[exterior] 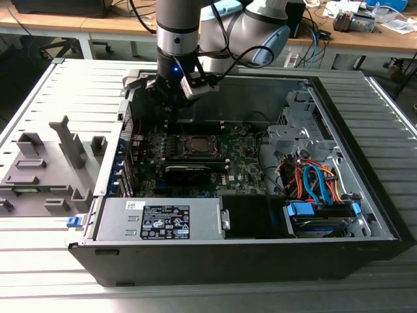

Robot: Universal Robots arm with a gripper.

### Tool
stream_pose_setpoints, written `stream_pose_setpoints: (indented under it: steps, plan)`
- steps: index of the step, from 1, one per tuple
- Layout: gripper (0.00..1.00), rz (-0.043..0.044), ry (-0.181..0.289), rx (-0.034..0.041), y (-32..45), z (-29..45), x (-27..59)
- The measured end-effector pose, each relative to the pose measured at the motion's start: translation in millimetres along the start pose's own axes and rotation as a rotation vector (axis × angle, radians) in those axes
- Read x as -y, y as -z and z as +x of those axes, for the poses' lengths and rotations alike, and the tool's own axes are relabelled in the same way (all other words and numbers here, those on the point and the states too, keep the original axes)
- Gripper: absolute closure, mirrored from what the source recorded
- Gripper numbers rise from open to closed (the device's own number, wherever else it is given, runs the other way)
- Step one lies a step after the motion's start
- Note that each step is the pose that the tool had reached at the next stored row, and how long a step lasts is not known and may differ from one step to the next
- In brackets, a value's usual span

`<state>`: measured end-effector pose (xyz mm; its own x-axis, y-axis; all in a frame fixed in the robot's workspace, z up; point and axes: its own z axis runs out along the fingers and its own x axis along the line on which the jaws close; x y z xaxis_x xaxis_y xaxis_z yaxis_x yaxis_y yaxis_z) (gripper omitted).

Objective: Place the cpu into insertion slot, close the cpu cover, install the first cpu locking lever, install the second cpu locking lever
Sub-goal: 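Install the first cpu locking lever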

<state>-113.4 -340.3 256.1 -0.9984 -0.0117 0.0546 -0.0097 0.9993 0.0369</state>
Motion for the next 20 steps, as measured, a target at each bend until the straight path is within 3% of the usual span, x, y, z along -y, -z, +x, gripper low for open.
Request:
stream_pose_setpoints:
  steps: [20]
  plan:
    - [0.89, 0.0022, 0.001, -0.0001, -3.1, -1.6, -1.7]
